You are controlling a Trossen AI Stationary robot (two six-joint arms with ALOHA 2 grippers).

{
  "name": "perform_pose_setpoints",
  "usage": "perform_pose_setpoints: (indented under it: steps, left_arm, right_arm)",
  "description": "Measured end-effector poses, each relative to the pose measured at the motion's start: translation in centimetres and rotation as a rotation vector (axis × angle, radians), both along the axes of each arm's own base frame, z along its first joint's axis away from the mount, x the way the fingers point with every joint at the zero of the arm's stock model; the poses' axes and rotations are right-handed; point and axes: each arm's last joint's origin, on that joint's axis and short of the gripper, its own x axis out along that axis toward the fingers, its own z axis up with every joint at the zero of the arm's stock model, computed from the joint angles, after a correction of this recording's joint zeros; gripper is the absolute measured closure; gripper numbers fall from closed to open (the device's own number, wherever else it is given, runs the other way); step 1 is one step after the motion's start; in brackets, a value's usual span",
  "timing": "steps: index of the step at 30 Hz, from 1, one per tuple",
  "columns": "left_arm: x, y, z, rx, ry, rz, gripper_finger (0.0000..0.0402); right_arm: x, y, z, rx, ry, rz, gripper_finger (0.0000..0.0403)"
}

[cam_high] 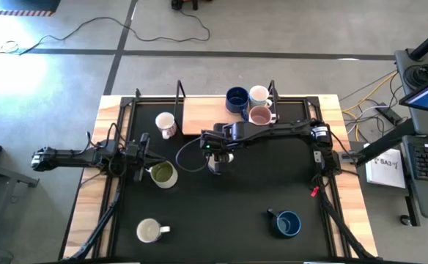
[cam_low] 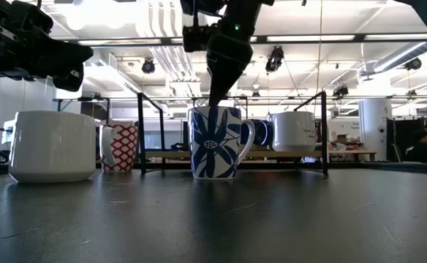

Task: Place coffee mugs
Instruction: Put the right blue mug on the shelf aligned with the other dark blue mug

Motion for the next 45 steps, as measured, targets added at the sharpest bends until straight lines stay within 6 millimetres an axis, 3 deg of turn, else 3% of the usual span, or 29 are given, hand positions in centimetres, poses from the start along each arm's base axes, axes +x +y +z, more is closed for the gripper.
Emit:
perform_pose_setpoints:
  steps: [8,17,28,40,45]
  left_arm:
    - [0.0,0.0,0.0,0.000,0.000,0.000,0.0402]
    - [0.0,0.0,0.0,0.000,0.000,0.000,0.0402]
    - [0.0,0.0,0.0,0.000,0.000,0.000,0.0402]
    - [0.0,0.0,0.0,0.000,0.000,0.000,0.0402]
    - [0.0,0.0,0.0,0.000,0.000,0.000,0.0402]
  right_arm:
    - [0.2,-0.5,-0.6,0.003,-0.022,0.011,0.0262]
    - [0.5,-1.0,-1.0,0.084,-0.059,0.049,0.0296]
    - [0.2,-1.2,-2.7,0.091,-0.014,0.040,0.0309]
    - [0.3,-1.2,-2.3,0.090,-0.044,0.031,0.0324]
    - [0.3,-1.2,-2.3,0.108,-0.045,0.002,0.0348]
